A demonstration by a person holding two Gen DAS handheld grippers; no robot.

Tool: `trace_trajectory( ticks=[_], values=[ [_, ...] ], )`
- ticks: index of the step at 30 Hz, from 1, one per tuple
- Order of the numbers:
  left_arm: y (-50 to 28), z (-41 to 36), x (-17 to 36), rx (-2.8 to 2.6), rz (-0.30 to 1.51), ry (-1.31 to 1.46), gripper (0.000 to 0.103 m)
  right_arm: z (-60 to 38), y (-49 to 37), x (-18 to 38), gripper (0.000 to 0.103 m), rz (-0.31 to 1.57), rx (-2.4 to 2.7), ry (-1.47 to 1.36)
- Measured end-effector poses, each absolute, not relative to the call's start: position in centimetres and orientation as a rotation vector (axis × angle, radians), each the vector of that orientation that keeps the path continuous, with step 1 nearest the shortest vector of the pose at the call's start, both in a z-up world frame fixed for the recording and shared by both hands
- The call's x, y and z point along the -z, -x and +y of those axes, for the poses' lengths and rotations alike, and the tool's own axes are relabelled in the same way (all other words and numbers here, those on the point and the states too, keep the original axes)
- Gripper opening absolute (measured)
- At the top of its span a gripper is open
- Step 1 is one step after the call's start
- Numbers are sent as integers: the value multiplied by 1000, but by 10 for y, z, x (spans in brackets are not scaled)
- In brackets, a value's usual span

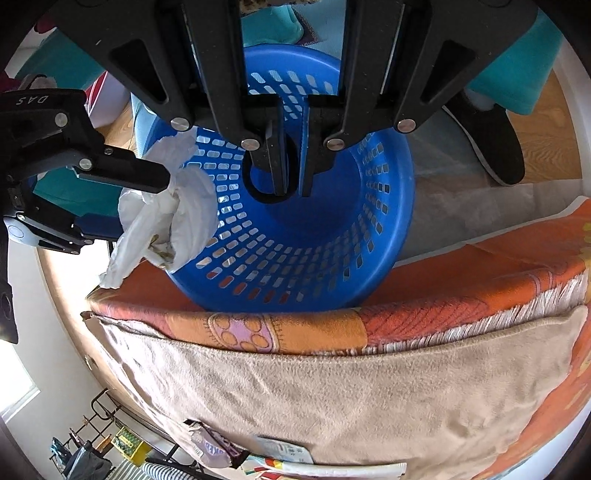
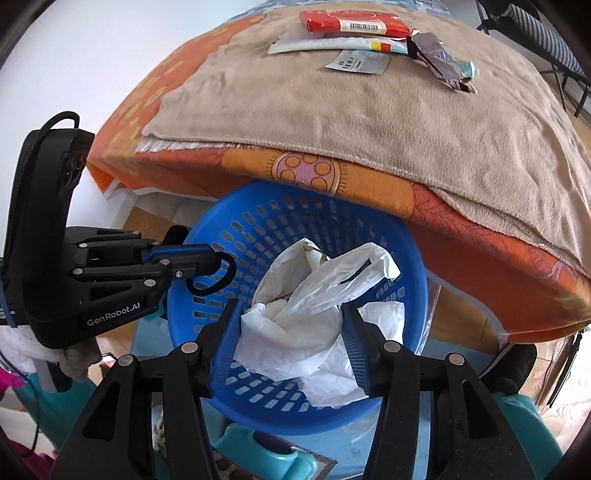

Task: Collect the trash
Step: 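Open both grippers to drop the tissue and hair tie into the basket, then lift both grippers out of the basket back toward the towel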

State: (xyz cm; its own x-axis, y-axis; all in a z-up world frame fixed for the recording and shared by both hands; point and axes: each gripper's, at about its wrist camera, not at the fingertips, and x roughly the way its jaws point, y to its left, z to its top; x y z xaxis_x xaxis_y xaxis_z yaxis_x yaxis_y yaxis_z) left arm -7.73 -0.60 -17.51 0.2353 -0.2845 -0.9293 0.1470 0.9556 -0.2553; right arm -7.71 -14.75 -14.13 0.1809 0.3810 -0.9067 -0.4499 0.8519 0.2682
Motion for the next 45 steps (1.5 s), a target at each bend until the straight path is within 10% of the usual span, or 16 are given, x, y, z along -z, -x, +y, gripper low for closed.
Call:
trace_trajectory(
  ticks=[11, 16, 45],
  values=[
    [74, -5, 177, 306, 1323, 145, 8, -151, 73, 142, 56, 1268, -576, 25],
    [75, -2, 169, 307, 1291, 155, 53, -152, 73, 141, 56, 1265, -575, 24],
    [32, -7, 116, 313, 1158, 83, 63, -178, 46, 111, 66, 1146, -506, -21]
  ],
)
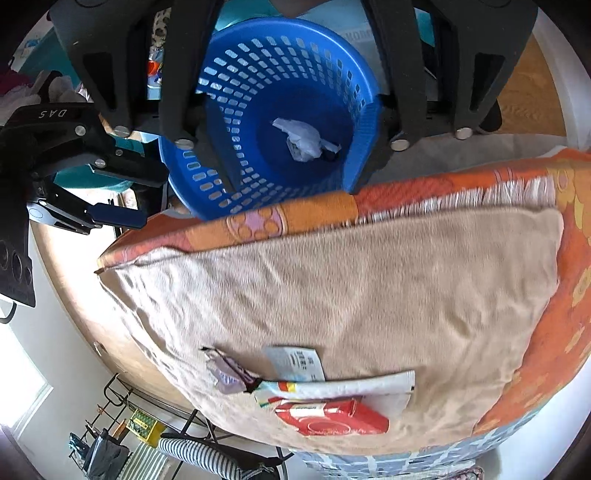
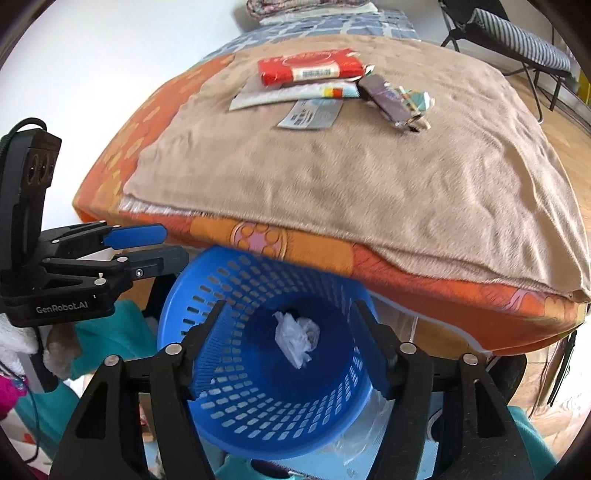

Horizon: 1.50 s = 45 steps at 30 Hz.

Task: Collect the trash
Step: 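Lift both grippers out of the basket back toward the towel, then grasp the red medicine box with the left gripper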

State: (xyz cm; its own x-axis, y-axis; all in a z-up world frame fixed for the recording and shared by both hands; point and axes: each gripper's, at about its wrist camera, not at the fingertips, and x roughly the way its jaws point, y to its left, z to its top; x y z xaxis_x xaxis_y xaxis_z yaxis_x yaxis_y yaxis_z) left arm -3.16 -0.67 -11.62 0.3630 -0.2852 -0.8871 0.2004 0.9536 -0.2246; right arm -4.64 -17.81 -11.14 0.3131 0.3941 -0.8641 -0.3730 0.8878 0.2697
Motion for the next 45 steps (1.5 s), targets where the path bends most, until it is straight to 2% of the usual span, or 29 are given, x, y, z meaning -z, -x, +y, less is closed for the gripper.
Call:
trace_trajectory(
  ticks=[18, 22, 25, 29, 34, 40, 45],
  values=[
    [-52, -7, 60, 350, 1040, -26, 63, -204, -21, 70, 69, 1019, -472, 45],
    [-83, -9, 51, 381, 1031, -45, 70, -206, -41, 65, 69, 1002, -477, 63],
    [-106, -13, 48, 414, 1038, -99, 70, -207, -55, 66, 69, 1007, -482, 60],
    [-134, -30, 49, 444, 1047, -263, 70, -205, -70, 69, 69, 1031, -503, 61],
    [-178, -40, 55, 470, 1096, -310, 70, -200, -83, 71, 69, 1026, -522, 105],
    [-218, -55, 83, 490, 1190, -446, 70, -198, -96, 71, 69, 1034, -545, 92],
    [-253, -50, 94, 505, 1224, -382, 70, -194, -103, 75, 69, 1040, -568, 100]
  ],
)
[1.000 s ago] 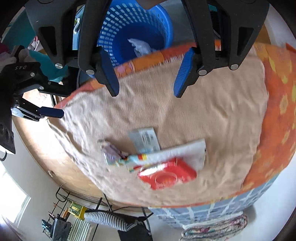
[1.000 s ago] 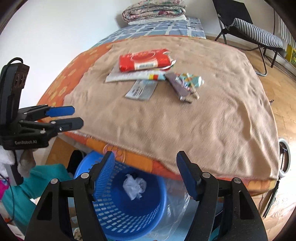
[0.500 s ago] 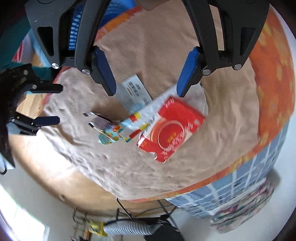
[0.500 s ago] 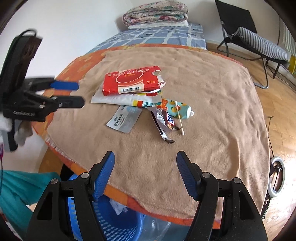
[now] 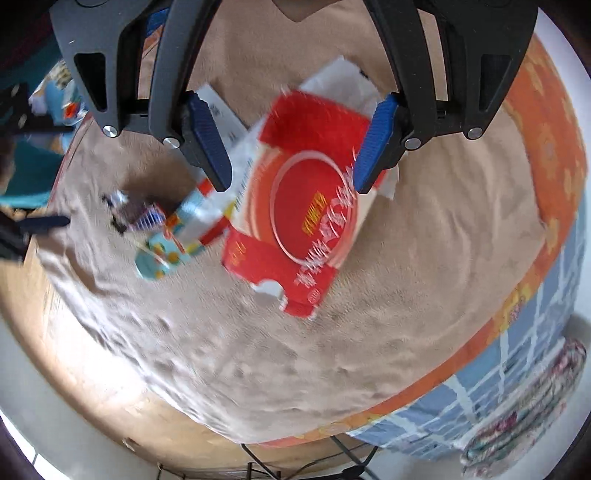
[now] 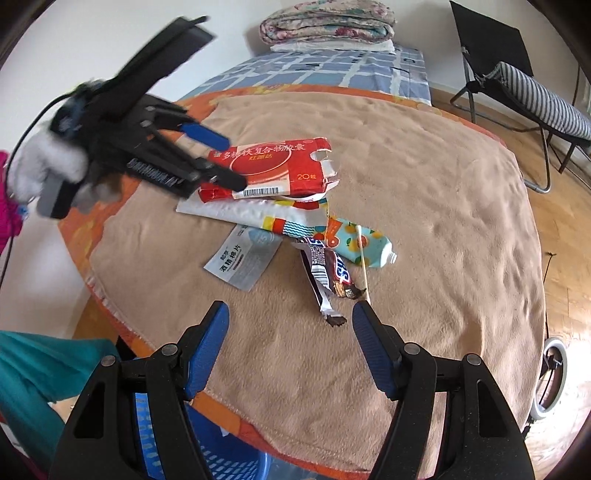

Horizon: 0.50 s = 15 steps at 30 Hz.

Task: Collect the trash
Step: 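Grasp the red medicine box with the left gripper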

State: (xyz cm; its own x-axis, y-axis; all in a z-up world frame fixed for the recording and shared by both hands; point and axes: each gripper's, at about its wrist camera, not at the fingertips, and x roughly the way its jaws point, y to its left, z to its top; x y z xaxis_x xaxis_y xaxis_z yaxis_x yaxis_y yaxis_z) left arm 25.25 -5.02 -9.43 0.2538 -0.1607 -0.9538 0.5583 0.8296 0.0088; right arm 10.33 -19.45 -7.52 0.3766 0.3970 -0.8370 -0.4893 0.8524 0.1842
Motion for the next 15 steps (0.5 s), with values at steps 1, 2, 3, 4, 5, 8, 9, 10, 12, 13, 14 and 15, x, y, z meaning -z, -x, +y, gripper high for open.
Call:
trace_trajectory(
  ticks=[1, 2, 3, 4, 5, 8, 9, 10, 12, 13, 14, 15],
  values=[
    [-260, -48, 96, 514, 1232, -354, 70, -194, -105, 76, 69, 1043, -573, 95],
    [-266, -47, 97, 521, 1237, -342, 71, -193, -107, 78, 69, 1048, -578, 91],
    [-271, -46, 100, 521, 1244, -333, 71, -193, -109, 79, 69, 1053, -585, 85],
    [-277, -44, 104, 517, 1256, -323, 73, -192, -111, 81, 69, 1058, -590, 80],
    [-280, -44, 106, 515, 1263, -319, 76, -190, -113, 82, 69, 1061, -591, 80],
    [-287, -44, 109, 532, 1278, -286, 77, -188, -115, 83, 69, 1060, -591, 74],
    [-288, -45, 108, 543, 1278, -276, 77, -187, -115, 82, 69, 1059, -593, 72],
    [-287, -46, 107, 565, 1278, -260, 77, -186, -115, 82, 69, 1058, -595, 74],
    [-284, -52, 106, 587, 1282, -275, 78, -184, -113, 83, 69, 1056, -598, 82],
    [-281, -58, 106, 582, 1272, -327, 78, -183, -113, 84, 69, 1056, -598, 86],
    [-279, -62, 107, 568, 1265, -367, 78, -183, -113, 85, 69, 1057, -598, 86],
    [-278, -66, 110, 542, 1260, -424, 78, -183, -114, 86, 69, 1061, -597, 83]
  ],
)
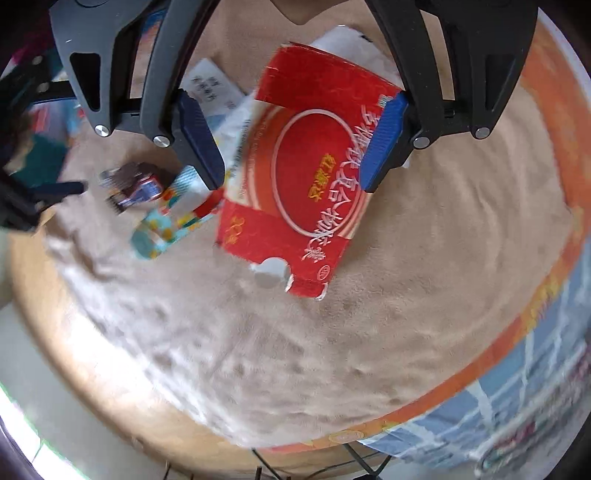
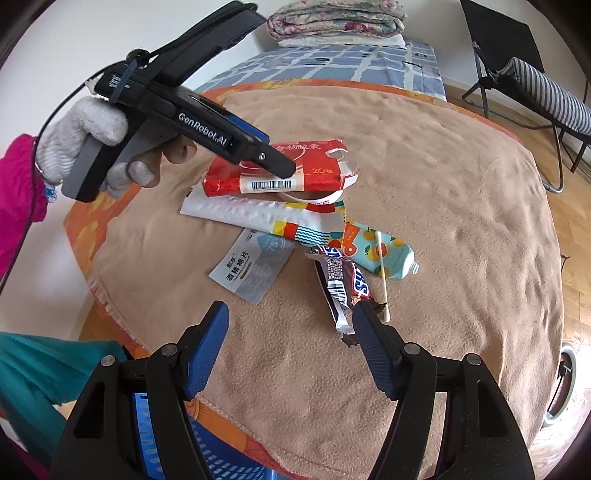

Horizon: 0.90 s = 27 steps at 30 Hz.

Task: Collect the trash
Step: 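Grasp the red medicine box with the left gripper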

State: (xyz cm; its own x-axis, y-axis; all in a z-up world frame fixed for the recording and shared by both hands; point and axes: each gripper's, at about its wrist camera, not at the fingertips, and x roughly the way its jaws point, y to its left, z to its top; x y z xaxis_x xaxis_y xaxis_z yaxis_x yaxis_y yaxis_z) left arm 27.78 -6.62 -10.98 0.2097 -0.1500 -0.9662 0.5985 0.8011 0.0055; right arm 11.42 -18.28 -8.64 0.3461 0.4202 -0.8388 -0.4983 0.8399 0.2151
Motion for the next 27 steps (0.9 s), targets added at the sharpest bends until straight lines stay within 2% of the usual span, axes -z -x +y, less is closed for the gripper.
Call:
trace_trajectory(
  ticks=[2, 8, 17, 27],
  values=[
    [-275, -72, 114, 507, 1248, -511, 85, -183, -115, 88, 69, 1069, -595, 72],
    [-277, -77, 125, 468, 1238, -602, 95, -186, -115, 90, 69, 1080, -589, 51],
    [-289, -77, 137, 476, 1270, -556, 100, -182, -122, 92, 69, 1084, -595, 61],
    [-279, -84, 140, 465, 1220, -624, 100, -183, -142, 99, 69, 1114, -552, 25]
  ],
)
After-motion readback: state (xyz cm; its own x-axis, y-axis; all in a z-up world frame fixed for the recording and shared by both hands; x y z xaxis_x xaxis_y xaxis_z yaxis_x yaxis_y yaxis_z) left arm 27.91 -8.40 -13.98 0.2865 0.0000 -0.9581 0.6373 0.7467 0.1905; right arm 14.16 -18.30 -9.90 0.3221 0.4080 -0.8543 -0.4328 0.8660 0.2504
